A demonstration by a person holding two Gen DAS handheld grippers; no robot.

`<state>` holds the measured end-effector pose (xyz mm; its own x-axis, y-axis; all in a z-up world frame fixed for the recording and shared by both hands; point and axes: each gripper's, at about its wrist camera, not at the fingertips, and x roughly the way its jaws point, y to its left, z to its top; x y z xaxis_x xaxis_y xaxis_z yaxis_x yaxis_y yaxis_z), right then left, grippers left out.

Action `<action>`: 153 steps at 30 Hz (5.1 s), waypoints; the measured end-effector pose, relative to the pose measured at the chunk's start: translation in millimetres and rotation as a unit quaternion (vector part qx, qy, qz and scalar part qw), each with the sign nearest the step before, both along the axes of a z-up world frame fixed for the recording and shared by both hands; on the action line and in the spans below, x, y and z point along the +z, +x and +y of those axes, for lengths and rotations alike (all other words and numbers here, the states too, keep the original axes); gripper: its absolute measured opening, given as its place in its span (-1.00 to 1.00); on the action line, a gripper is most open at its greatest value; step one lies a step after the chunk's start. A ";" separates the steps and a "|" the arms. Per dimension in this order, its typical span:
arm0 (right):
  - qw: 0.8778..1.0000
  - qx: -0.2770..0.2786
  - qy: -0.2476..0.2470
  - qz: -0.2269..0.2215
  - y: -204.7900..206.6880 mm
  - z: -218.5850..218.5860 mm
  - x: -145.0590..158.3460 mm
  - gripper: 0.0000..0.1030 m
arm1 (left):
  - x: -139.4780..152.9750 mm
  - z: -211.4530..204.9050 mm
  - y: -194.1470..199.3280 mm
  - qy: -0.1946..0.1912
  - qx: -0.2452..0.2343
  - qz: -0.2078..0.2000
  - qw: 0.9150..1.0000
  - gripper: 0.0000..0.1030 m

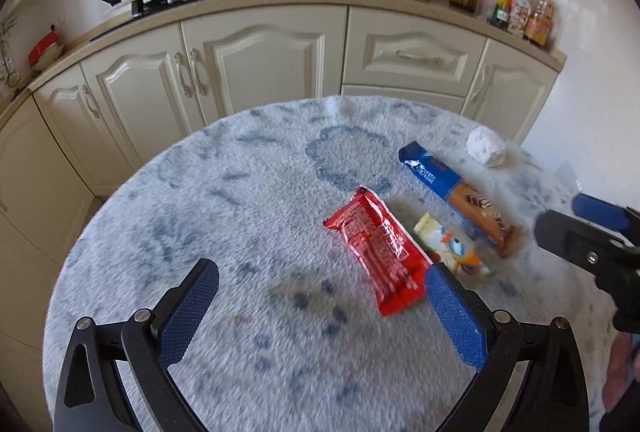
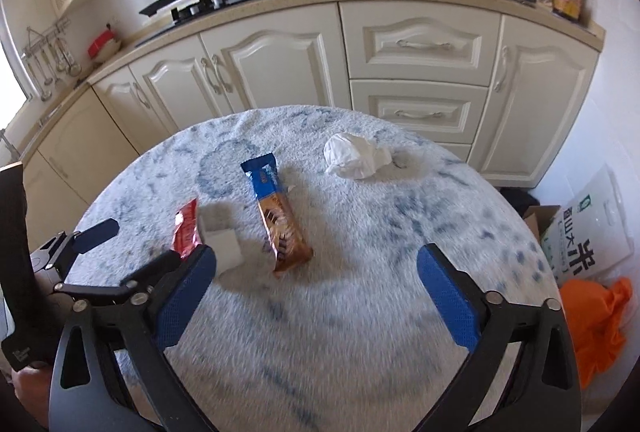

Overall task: Collect trash
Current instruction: 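Return both tools from the bin to the table, then grasp a red wrapper with the left tool while the right tool grasps a blue chocolate bar, then carry both items to the bin and open both tools over it, then return both tools from the bin to the table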

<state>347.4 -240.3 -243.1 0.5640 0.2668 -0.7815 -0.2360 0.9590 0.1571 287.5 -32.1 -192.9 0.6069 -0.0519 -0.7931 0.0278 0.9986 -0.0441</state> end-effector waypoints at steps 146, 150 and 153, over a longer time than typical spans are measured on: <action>0.945 -0.315 0.030 -0.086 -301.4 -253.8 103.1 1.00 | 140.2 -170.1 -250.5 -0.097 -0.261 -0.152 0.948 0.99; 0.958 -0.268 0.026 -0.096 -279.6 -211.0 112.4 1.00 | 136.5 -118.7 -251.4 -0.097 -0.212 -0.162 0.959 0.99; 0.968 -0.229 0.019 -0.103 -263.3 -179.2 119.9 1.00 | 135.0 -79.0 -255.5 -0.097 -0.177 -0.165 0.965 0.99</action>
